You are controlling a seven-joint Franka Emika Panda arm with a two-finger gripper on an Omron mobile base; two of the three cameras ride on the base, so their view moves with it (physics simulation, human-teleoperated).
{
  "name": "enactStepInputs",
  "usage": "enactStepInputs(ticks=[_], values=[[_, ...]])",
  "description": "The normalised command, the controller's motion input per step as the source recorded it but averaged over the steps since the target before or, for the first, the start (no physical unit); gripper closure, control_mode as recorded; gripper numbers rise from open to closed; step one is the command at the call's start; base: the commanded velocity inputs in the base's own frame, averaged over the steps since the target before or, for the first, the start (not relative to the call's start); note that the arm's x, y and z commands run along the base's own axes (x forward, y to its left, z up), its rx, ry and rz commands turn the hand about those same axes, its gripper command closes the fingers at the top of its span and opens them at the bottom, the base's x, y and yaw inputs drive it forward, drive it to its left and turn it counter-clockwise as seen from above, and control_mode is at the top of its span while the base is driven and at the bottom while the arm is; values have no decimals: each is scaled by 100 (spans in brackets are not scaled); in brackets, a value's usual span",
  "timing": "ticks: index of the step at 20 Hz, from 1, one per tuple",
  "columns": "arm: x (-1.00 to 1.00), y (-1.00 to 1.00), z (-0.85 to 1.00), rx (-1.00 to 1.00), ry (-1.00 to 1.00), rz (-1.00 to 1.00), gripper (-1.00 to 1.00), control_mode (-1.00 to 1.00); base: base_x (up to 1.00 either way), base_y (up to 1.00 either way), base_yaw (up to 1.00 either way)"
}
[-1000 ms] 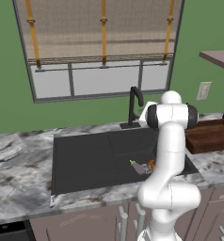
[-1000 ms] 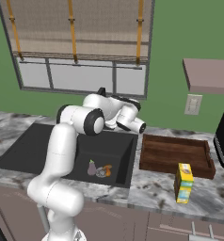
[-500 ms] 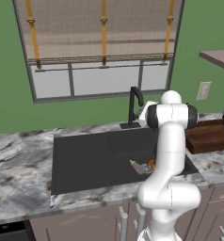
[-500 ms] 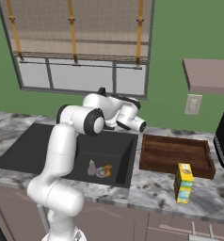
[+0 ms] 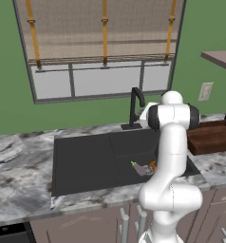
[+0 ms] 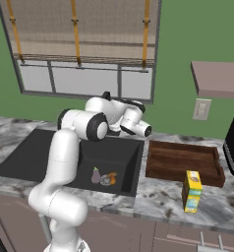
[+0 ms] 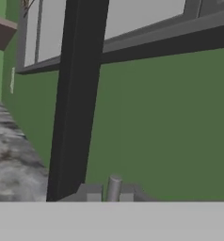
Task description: Pick up all produce items and place them in the sink. Turn on the sink faucet to wash them. Then turn the sink off and put them in the tray.
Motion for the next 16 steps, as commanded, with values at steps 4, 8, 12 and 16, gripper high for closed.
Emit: enactStepInputs(ticks=[4, 8, 12, 16], values=[[1, -4, -1, 1, 6, 0, 100, -100, 0, 0, 0], [1, -37, -8, 6, 8, -2, 100, -100, 0, 0, 0], [0, -54, -18, 9, 8, -4, 100, -100, 0, 0, 0], [0, -65, -25, 11, 7, -2, 100, -100, 0, 0, 0]])
